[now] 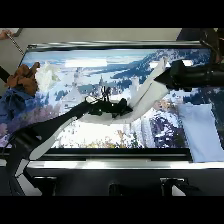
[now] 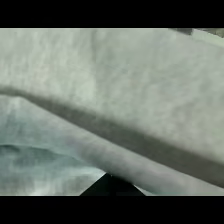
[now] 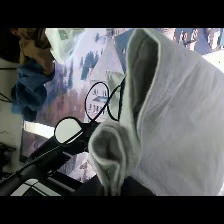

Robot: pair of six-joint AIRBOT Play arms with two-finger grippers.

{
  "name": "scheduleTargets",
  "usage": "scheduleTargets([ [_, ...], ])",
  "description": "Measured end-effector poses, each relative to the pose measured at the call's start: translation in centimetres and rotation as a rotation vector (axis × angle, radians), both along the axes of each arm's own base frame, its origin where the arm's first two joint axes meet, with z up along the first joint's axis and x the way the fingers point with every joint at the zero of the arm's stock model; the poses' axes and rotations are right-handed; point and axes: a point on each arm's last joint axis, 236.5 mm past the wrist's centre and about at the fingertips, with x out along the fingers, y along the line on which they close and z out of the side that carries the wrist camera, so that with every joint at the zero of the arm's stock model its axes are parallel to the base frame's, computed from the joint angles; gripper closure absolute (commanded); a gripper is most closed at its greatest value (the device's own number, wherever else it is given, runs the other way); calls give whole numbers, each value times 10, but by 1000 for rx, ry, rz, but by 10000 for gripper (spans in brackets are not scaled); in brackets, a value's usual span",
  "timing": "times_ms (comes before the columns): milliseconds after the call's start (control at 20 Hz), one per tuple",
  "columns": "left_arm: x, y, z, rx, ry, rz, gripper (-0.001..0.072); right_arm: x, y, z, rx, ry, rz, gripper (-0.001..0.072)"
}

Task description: Fold the shirts.

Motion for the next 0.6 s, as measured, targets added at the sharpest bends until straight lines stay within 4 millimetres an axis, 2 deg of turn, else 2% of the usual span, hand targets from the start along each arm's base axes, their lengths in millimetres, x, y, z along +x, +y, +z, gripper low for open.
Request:
scheduleTargets([
  [50,8,12,16,14,-61,1,689,5,3,-3,18,11,1,661],
  [150,30,54,52,91,-211,21,688,17,19,-10,61,30,19,661],
  [250,56,118,97,202,-366,89,687,30,46,-27,86,56,51,661],
  [400,81,231,175,351,-551,271,687,46,109,-61,131,104,109,660],
  [500,76,290,218,415,-627,372,687,55,159,-92,172,146,138,660],
  [600,65,334,250,467,-677,447,686,57,205,-122,223,192,164,660],
])
